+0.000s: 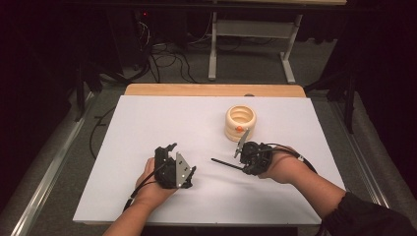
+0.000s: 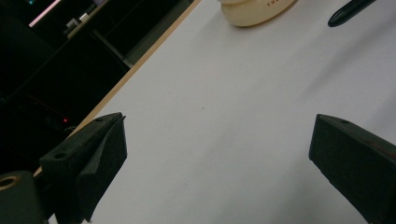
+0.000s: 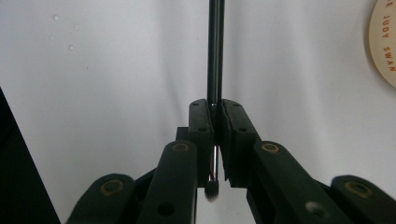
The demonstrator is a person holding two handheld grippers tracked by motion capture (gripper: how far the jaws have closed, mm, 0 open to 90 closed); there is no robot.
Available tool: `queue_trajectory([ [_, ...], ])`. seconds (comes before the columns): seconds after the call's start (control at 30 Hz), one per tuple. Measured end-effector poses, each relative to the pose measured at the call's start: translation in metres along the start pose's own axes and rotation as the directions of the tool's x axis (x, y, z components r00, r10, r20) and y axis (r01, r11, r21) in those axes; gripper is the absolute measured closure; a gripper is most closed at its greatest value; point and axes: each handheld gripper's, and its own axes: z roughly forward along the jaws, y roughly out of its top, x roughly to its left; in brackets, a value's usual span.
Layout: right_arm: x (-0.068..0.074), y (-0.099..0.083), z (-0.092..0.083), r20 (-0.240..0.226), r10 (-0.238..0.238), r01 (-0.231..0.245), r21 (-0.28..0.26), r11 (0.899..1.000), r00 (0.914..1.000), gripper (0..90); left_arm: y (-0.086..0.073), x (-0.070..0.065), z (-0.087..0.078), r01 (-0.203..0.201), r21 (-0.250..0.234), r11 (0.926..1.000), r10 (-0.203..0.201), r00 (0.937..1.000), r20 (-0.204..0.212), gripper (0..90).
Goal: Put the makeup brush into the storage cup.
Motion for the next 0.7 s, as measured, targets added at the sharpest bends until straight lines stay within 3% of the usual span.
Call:
queue_trajectory([
  [0.13,0.0,0.0,0.001,0.0,-0.001,0.001,0.003,1.0,1.0,85.9,0.003,-0.006,0.0,-0.07,0.012,0.9975,0.07,0.9975,-0.014,5.0],
  [0.5,0.002,0.005,0.002,-0.013,-0.017,0.017,0.022,1.0,0.9998,85.9,0.006,-0.012,-0.001,-0.167,0.02,0.9858,0.168,0.9841,-0.058,5.1],
  [0.6,0.003,0.008,0.004,-0.017,-0.018,0.018,0.022,1.0,0.9997,85.9,0.006,-0.014,-0.001,-0.192,0.02,0.9811,0.193,0.9785,-0.072,5.6],
  [0.7,0.004,0.012,0.004,-0.019,-0.032,0.033,0.028,0.999,0.9993,85.9,0.006,-0.014,-0.002,-0.231,0.033,0.9725,0.233,0.969,-0.084,6.9],
])
